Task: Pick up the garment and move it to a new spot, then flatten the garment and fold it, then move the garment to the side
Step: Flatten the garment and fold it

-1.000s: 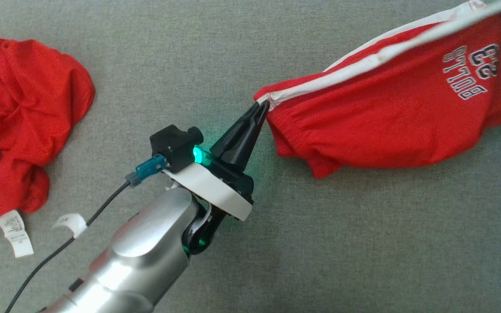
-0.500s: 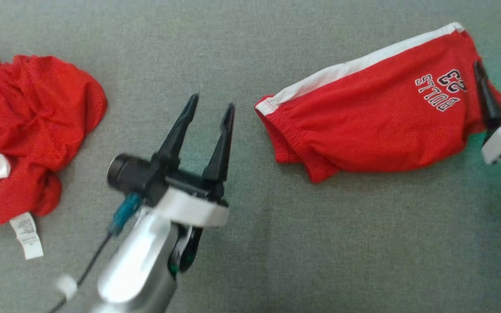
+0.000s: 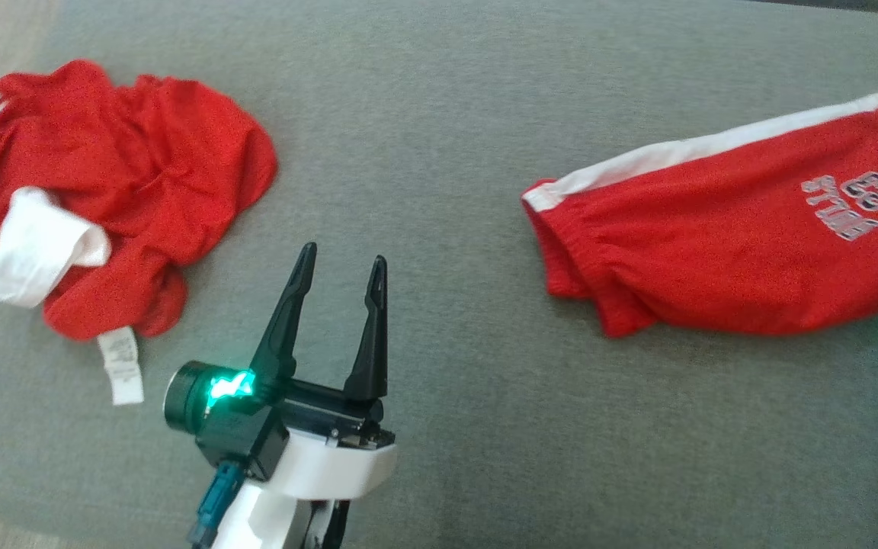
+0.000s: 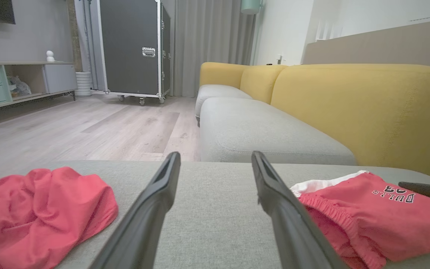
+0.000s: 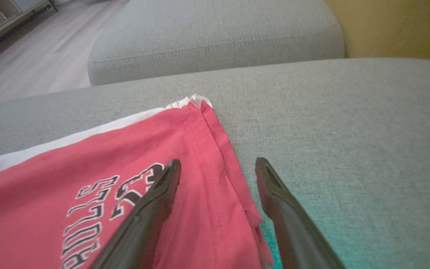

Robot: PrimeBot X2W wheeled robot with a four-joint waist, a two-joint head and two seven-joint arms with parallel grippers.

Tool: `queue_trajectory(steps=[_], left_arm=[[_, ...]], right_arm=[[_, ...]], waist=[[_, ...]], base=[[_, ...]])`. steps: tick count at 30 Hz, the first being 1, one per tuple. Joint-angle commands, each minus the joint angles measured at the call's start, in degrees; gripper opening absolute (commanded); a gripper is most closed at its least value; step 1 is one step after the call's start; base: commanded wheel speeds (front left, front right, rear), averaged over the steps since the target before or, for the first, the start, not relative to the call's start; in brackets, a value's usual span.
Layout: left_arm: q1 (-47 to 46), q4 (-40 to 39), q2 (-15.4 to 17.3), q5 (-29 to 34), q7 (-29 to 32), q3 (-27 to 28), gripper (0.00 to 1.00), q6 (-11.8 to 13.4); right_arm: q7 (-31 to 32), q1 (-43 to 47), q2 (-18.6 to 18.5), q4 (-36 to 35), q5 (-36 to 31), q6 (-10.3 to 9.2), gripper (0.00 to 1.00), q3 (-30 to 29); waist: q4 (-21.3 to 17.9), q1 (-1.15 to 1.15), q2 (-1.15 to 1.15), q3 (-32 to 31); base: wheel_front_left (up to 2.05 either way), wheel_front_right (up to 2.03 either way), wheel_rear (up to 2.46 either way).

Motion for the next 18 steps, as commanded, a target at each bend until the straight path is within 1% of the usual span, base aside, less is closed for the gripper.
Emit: queue_trajectory(steps=[1,4,7,8,9,11,13,18], left_arm=[[-0.31,-2.46,-0.16,0.62,-0.28,1.77,1.00,0.16],[0.20,-3.12,-0.32,0.93,-0.28,1.65,1.00,0.09],[0.24,-3.15,-0.39,1.06,-0.28,1.87,1.00,0.04],[0.24,-3.13,-0.40,1.13,-0.28,2.01,1.00,0.04],[0.28,-3.09,-0.41,1.19,-0.28,2.22,1.00,0.08],[0.37,-2.90,-0.42,1.16,-0.28,2.60,1.00,0.13],[0.45,-2.61,-0.43,1.16,-0.28,2.84,1.00,-0.02],[1.18,-1.71,-0.43,1.82,-0.28,3.29,1.00,-0.74]], right_arm=[[1.16,0.29,-2.21,0.05,0.91,-0.04,1.00,-0.17],[3.33,0.13,-3.11,2.82,2.11,-0.04,1.00,-1.32],[6.74,0.27,-3.03,5.06,3.26,-0.04,1.00,-0.98],[7.46,0.33,-2.74,5.07,4.05,-0.04,0.74,-0.88],[7.96,0.40,-2.31,4.78,5.11,-0.04,0.00,-0.89],[8.13,0.70,-1.70,3.53,7.09,-0.04,0.00,-0.72],[6.99,0.94,-1.71,2.37,8.10,-0.04,0.00,-0.59],[3.60,3.12,-3.62,1.08,9.00,-0.04,0.00,0.09]], waist=[[1.96,0.01,0.00,0.55],[2.98,0.01,0.00,1.36],[3.27,0.01,0.00,1.70],[3.18,0.01,0.00,1.72],[2.90,0.01,0.00,1.64],[2.03,0.01,0.00,1.23],[0.73,0.01,0.00,0.52],[-4.04,0.01,0.00,-2.61]], base=[[0.00,0.00,0.00],[0.00,0.00,0.00],[0.00,0.00,0.00],[0.00,0.00,0.00],[0.00,0.00,0.00],[0.00,0.00,0.00],[0.00,0.00,0.00],[0.00,0.00,0.00]])
